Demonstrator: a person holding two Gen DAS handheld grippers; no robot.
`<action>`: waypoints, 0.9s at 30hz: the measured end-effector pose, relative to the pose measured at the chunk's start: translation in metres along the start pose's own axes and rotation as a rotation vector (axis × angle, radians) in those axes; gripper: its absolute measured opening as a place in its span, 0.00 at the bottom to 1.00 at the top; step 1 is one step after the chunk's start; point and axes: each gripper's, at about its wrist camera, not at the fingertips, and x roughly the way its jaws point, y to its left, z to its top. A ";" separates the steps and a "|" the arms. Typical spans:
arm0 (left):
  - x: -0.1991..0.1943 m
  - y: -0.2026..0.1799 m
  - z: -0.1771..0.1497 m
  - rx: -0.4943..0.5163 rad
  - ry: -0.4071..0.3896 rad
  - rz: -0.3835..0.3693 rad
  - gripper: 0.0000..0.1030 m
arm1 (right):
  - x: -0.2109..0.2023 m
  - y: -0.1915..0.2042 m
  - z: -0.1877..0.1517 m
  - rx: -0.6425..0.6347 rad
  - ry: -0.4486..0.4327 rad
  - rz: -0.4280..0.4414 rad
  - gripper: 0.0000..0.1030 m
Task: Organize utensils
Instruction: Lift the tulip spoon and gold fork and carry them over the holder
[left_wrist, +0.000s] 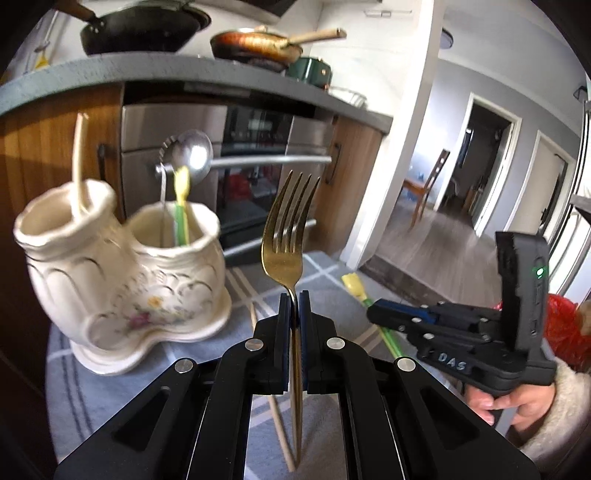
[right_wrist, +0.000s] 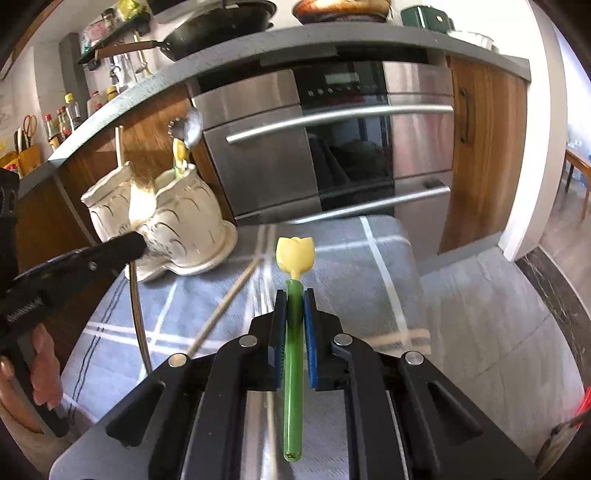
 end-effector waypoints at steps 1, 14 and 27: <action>-0.006 0.002 0.002 -0.004 -0.014 -0.003 0.05 | 0.000 0.004 0.002 -0.010 -0.015 0.005 0.09; -0.081 0.034 0.044 -0.044 -0.230 0.011 0.05 | -0.011 0.054 0.032 -0.066 -0.193 0.092 0.09; -0.130 0.071 0.097 -0.036 -0.362 0.139 0.05 | -0.002 0.113 0.102 -0.159 -0.342 0.192 0.09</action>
